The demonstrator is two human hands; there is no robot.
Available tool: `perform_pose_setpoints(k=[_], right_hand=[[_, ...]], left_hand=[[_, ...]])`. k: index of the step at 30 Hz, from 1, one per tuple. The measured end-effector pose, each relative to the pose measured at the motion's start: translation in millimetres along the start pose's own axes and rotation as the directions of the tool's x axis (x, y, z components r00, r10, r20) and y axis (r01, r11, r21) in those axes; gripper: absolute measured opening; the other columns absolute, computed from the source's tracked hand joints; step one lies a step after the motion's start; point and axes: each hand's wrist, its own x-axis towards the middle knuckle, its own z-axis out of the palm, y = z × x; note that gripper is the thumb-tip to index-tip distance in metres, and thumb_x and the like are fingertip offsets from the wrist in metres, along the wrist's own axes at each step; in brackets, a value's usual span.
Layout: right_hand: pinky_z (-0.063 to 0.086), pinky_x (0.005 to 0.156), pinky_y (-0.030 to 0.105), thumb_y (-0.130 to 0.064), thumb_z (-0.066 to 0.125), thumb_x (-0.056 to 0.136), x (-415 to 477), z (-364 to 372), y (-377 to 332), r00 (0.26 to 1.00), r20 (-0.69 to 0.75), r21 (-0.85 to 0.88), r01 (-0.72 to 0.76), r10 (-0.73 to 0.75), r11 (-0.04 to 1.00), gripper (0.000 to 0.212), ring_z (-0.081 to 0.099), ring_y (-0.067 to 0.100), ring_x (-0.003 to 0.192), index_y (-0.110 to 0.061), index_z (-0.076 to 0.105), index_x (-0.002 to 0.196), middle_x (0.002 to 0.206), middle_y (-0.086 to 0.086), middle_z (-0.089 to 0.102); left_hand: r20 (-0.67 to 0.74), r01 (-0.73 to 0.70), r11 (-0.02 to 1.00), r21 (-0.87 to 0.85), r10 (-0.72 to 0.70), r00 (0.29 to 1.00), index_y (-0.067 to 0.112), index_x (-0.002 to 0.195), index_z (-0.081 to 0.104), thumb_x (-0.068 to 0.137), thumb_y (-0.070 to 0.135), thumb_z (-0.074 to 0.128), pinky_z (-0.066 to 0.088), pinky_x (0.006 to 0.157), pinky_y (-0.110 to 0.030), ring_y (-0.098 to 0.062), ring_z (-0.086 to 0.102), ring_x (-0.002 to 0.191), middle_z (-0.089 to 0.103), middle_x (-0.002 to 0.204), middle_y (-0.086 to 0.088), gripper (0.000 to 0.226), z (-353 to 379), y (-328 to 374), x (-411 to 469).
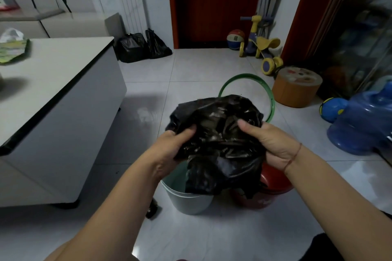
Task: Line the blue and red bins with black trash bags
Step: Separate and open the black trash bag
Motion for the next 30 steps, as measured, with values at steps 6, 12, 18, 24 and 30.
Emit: perform_pose_setpoints(k=[6, 12, 18, 24, 30], right_hand=[[0.06, 0.069, 0.042, -0.029, 0.058, 0.076, 5.1, -12.1, -5.5, 0.997, -0.026, 0.291, -0.066, 0.077, 0.955, 0.04, 0.072, 0.028, 0.084, -0.004, 0.067, 0.106, 0.1, 0.017, 0.072], [0.056, 0.083, 0.036, -0.037, 0.078, 0.069, 0.1, -12.2, -4.9, 0.964, 0.251, 0.163, -0.126, 0.083, 0.979, 0.056, 0.065, 0.026, 0.108, -0.005, 0.067, 0.115, 0.118, 0.016, 0.066], [0.058, 0.076, 0.034, -0.008, 0.069, 0.071, -1.9, -5.2, 2.4, 0.99, 0.128, -0.12, -0.051, 0.067, 0.991, 0.036, 0.07, 0.028, 0.093, 0.0, 0.068, 0.106, 0.104, 0.019, 0.071], [0.052, 0.091, 0.037, -0.011, 0.064, 0.082, -5.7, -2.6, 5.5, 0.965, 0.258, 0.313, -0.121, 0.039, 0.942, 0.038, 0.065, 0.037, 0.102, 0.014, 0.061, 0.11, 0.111, 0.035, 0.063], [0.041, 0.102, 0.026, -0.03, 0.041, 0.092, -1.4, -3.3, 7.6, 0.96, 0.256, 0.213, 0.059, -0.114, 0.975, 0.047, 0.058, 0.021, 0.118, 0.003, 0.067, 0.112, 0.121, 0.02, 0.064]], left_hand=[[-0.124, 0.012, 0.882, -0.471, -0.08, 0.989, 0.002, 0.091, 0.065, 0.09, 0.016, 0.055, 0.06, 0.06, -0.033, -0.02, 0.071, 0.065, 0.073, 0.076, -0.013, 0.018, -14.7, 15.4, 7.4], [0.074, 0.075, 0.953, -0.294, -0.056, 0.996, 0.002, 0.104, 0.068, 0.066, 0.032, 0.079, 0.06, 0.075, -0.037, -0.025, 0.072, 0.087, 0.073, 0.1, -0.016, 0.05, -18.6, 16.3, -2.7], [0.139, 0.049, 0.995, 0.092, -0.062, 0.988, -0.001, 0.118, 0.062, 0.077, 0.013, 0.069, 0.057, 0.081, -0.032, -0.027, 0.068, 0.098, 0.069, 0.112, -0.019, 0.044, -12.5, 13.0, -10.9], [0.035, -0.036, 0.949, -0.314, 0.049, 0.998, 0.001, 0.108, 0.064, 0.077, 0.018, 0.059, 0.059, 0.078, -0.033, -0.023, 0.071, 0.084, 0.073, 0.092, -0.015, 0.036, -0.9, 11.2, -7.5], [0.118, 0.043, 0.94, -0.338, -0.003, 0.993, 0.002, 0.101, 0.071, 0.075, 0.024, 0.066, 0.058, 0.08, -0.039, -0.026, 0.071, 0.091, 0.072, 0.103, -0.018, 0.035, -0.6, 14.7, -8.3]])
